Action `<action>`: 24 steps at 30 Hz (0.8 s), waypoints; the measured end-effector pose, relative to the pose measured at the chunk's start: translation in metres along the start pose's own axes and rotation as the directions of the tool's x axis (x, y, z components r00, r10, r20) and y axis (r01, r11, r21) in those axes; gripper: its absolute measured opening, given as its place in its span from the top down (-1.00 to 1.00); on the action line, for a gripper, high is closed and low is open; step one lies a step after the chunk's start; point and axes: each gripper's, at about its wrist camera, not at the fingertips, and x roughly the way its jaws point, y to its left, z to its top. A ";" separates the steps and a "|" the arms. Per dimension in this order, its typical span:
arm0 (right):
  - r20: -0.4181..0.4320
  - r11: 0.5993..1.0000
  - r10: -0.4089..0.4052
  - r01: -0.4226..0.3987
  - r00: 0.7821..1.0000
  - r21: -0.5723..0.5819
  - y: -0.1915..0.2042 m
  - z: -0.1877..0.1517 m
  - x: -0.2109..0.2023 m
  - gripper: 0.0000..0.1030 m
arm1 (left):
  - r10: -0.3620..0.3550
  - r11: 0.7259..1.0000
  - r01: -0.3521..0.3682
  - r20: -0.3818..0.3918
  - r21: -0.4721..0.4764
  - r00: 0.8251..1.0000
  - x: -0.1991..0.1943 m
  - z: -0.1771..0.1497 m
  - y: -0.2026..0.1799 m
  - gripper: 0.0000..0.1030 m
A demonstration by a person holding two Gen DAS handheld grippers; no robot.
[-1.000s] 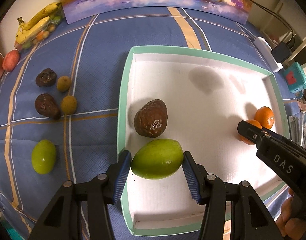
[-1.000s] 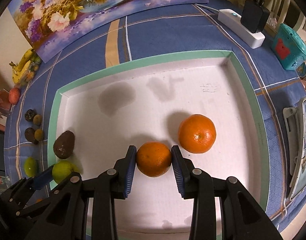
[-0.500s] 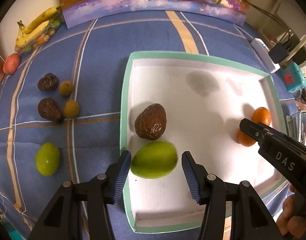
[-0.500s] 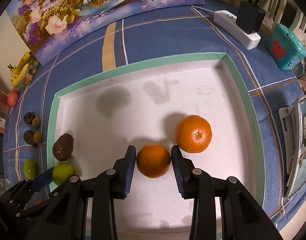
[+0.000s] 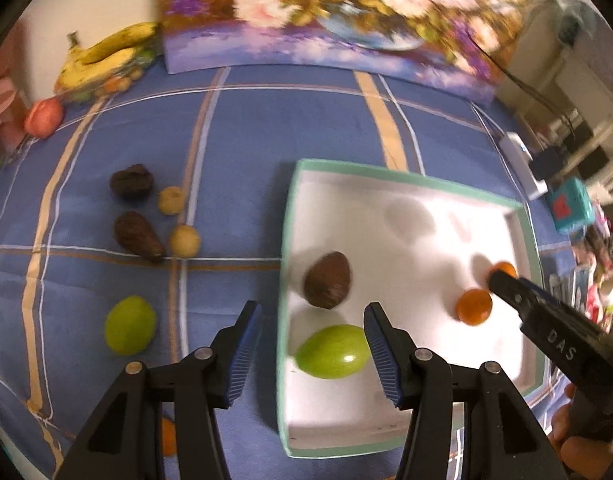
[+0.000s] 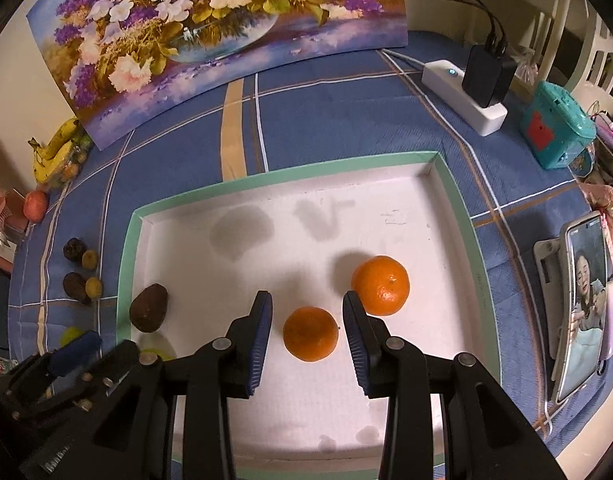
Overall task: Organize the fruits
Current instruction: 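Withdraw both open tools from the tray toward the fruit row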
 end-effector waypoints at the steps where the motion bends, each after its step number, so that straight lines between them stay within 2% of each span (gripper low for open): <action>1: 0.002 1.000 0.000 0.000 1.000 0.001 0.000 0.000 -0.001 0.27 | 0.003 1.000 -0.003 0.005 -0.015 1.000 -0.001 0.001 0.005 -0.10; 11: 0.004 1.000 0.005 -0.005 1.000 -0.020 0.012 -0.001 0.001 0.27 | 0.084 0.982 -0.074 0.047 -0.174 0.995 -0.013 0.007 0.061 -0.10; 16: 0.005 0.999 0.011 -0.011 1.000 -0.041 0.022 -0.003 0.001 0.27 | 0.097 0.974 -0.086 0.044 -0.208 0.994 -0.013 0.007 0.075 -0.21; 18: 0.001 0.999 0.012 -0.012 1.000 -0.046 0.025 -0.003 0.003 0.24 | 0.116 0.973 -0.105 0.041 -0.206 0.992 -0.012 0.007 0.074 -0.45; 20: -0.002 0.999 0.006 -0.006 1.000 -0.054 0.028 -0.004 0.005 -0.12 | 0.148 0.971 -0.138 0.036 -0.196 0.988 -0.010 0.008 0.073 -0.56; 22: -0.003 0.998 0.001 -0.001 1.000 -0.059 0.030 -0.004 0.006 -0.30 | 0.174 0.969 -0.165 0.031 -0.186 0.984 -0.009 0.008 0.072 -0.73; 24: -0.003 0.998 -0.009 0.008 1.000 -0.061 0.030 -0.004 0.008 -0.35 | 0.194 0.965 -0.185 0.029 -0.183 0.981 -0.007 0.007 0.073 -0.96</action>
